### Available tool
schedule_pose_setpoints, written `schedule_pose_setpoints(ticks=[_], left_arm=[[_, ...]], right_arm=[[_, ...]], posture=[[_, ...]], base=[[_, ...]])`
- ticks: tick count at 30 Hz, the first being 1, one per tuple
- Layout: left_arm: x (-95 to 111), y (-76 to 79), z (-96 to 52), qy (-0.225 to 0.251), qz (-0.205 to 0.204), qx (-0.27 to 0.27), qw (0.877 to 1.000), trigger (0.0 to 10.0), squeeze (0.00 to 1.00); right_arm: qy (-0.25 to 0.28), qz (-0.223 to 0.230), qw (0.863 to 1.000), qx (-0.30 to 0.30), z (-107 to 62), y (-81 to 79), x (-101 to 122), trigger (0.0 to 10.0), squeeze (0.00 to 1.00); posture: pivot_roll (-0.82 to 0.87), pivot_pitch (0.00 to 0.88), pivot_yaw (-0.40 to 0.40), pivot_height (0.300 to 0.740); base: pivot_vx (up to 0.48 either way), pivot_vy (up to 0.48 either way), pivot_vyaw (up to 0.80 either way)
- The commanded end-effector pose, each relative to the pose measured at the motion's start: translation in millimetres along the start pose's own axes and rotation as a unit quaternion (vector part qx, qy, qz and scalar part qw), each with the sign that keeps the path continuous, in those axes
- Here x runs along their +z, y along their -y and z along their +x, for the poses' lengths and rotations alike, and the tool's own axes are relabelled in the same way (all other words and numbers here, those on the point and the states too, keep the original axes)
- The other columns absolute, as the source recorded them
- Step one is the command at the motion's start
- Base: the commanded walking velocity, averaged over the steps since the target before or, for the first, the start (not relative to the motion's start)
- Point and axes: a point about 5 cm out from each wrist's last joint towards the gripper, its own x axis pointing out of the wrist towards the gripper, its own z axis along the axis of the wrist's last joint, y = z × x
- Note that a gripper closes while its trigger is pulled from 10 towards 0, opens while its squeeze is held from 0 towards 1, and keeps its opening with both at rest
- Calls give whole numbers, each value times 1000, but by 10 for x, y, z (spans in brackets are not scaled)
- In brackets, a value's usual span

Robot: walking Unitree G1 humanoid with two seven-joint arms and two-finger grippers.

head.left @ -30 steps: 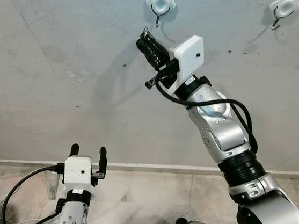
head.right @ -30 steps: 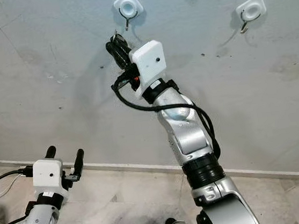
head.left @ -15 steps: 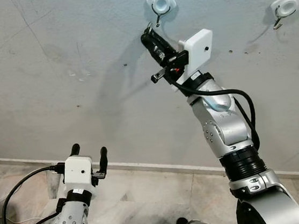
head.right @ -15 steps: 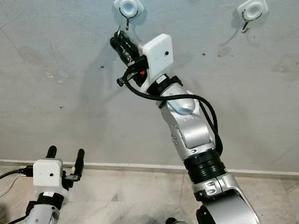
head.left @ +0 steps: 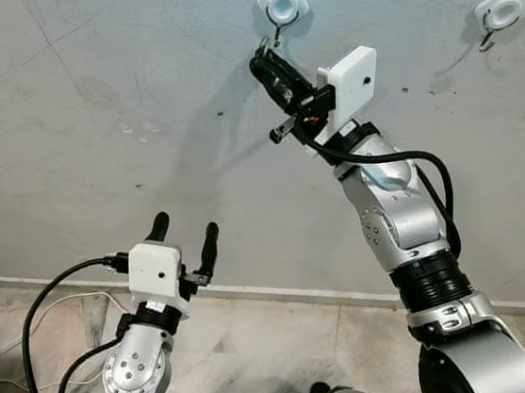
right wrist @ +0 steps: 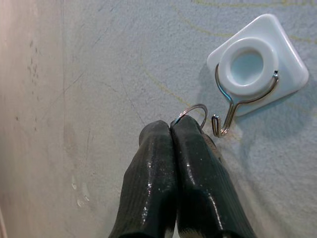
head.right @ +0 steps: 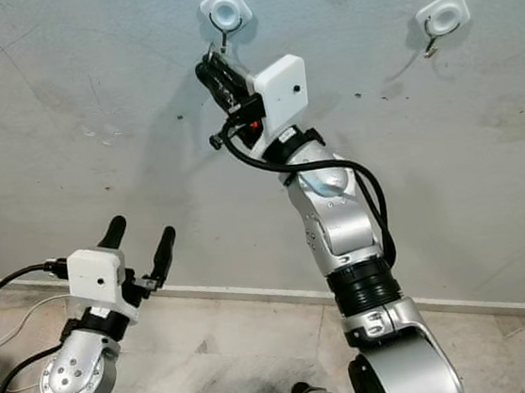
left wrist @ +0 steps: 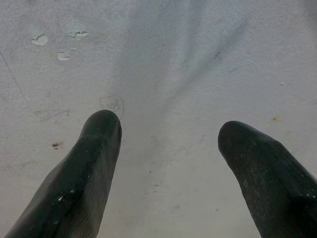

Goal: Hang keys on a hook

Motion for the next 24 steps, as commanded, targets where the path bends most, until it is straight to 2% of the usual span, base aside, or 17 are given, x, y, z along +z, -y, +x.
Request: schedule_pose_setpoints(ticks=[1,9,24], left_arm=[[34,1,-31,2,0,-9,1000,10000,0],[34,7,-26,0,0,-14,1000,10000,0],[21,12,-17,-5,-1,-23,1000,10000,0]], right_arm=[[30,-10,999,-6,39,77,144,10000,0],[36,-13,999,-8,9,102,188,10000,0],[26,-18,999,-20,-161,199,208,10000,0]], posture=[[188,197,11,740],[185,195,11,740],[171,190,24,740]], base=[[0,0,0],[0,0,0],[0,0,0]])
